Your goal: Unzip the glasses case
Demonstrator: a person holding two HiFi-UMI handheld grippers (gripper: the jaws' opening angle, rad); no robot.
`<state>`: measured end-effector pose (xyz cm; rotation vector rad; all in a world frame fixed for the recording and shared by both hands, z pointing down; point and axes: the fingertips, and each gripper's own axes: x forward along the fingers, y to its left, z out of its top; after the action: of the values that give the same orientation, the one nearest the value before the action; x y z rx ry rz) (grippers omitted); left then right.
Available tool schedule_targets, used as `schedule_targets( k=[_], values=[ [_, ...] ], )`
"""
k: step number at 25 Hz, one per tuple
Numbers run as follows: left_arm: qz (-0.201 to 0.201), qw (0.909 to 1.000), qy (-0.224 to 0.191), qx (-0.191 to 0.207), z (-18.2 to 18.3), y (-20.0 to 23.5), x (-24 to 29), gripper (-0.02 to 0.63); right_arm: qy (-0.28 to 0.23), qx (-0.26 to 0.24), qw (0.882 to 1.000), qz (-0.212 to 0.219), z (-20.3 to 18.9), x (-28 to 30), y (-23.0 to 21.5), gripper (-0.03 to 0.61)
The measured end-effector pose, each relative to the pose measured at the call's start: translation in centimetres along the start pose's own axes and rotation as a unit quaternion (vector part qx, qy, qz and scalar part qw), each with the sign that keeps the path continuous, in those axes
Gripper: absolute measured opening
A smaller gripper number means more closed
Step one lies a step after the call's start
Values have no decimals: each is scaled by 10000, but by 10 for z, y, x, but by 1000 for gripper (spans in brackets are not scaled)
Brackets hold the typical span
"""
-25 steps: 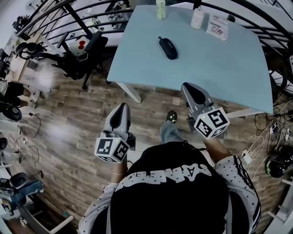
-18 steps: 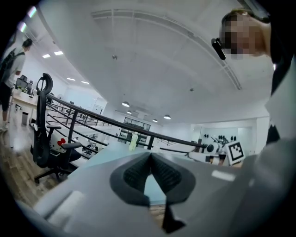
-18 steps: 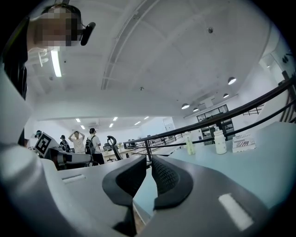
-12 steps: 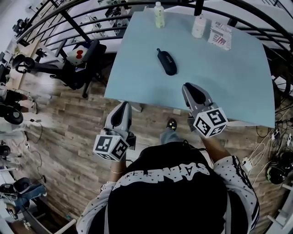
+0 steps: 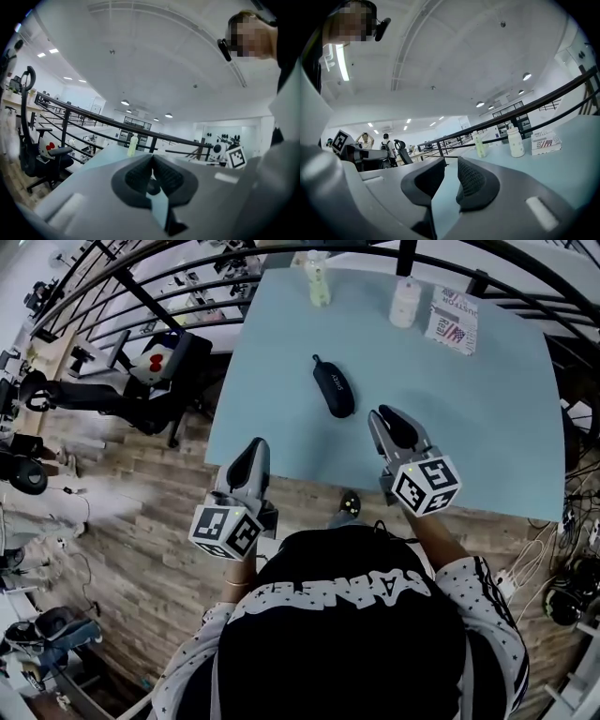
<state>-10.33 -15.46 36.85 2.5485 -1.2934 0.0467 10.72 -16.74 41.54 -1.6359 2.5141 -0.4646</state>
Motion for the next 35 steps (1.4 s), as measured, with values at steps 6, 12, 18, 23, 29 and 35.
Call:
schedule_targets(
  k=[6,12,18,23,29,35],
  values=[
    [30,10000,58,47,11,4,37,0,118,70,9999,16,2,25,-22,90],
    [116,9998,156,-27,0,20,71,0,522,62,9986,78,-20,56,-33,124],
    [106,9987,391,-306,-16,45,89,0,1048,-27,9945,-72,-52,80,-35,166],
    [-207,9982,411,-373,-8,59,114,0,1426,-182,9894,-188,-70,106,-26,232],
    [-604,9967,433,-317,9,88,126,0,2031,-522,9761,-571,-97,142,-17,312],
    [-587,9963,383,-494,17,140,127,0,2581,-795,9580,-966,-125,172,-20,360]
  ],
)
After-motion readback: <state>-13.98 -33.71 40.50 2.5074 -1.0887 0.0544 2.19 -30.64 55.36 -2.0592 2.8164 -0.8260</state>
